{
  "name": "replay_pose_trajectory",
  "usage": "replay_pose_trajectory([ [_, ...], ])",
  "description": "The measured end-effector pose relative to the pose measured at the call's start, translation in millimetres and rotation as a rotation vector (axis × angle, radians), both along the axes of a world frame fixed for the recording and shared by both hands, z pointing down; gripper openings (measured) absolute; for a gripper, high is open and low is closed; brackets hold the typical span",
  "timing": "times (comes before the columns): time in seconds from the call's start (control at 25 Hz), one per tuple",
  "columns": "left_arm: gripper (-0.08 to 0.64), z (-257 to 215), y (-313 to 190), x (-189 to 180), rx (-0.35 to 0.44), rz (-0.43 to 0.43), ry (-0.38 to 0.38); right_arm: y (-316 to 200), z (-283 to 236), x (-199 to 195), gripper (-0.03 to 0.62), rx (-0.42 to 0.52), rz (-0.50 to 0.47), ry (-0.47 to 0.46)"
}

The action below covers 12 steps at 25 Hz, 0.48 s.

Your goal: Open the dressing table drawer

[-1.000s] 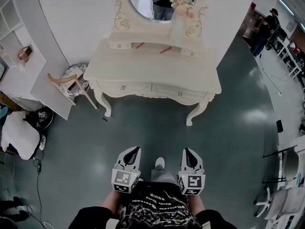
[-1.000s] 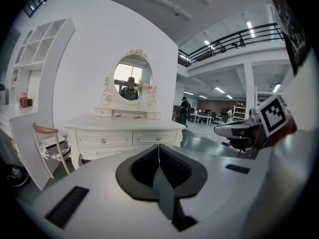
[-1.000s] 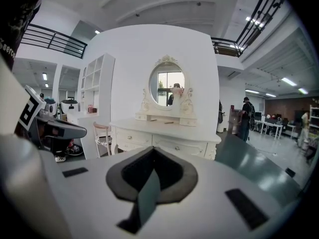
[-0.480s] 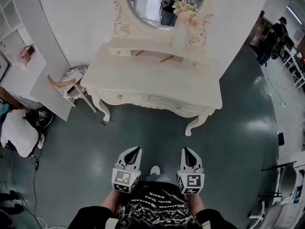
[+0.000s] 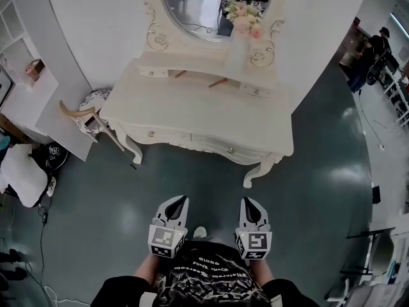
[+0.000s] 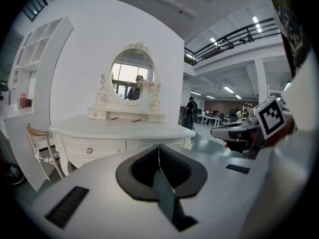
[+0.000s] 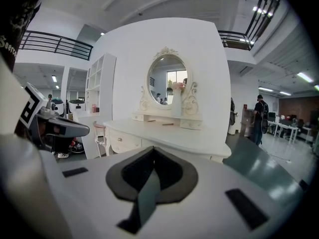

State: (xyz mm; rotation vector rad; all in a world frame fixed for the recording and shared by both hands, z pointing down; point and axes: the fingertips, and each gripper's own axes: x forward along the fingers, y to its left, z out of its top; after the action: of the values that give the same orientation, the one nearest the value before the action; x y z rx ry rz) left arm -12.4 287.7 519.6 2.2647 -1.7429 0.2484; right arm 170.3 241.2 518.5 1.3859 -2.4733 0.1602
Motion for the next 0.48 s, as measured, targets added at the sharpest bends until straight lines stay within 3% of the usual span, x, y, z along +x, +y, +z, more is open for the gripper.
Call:
replay_pose_trajectory([
  [0.48,0.017,2.0,-15.1,4.2,-0.004,-0.013,-0.006,-14.8,2.6,3.9,0.011,-0.011,-0.011,-0.004],
])
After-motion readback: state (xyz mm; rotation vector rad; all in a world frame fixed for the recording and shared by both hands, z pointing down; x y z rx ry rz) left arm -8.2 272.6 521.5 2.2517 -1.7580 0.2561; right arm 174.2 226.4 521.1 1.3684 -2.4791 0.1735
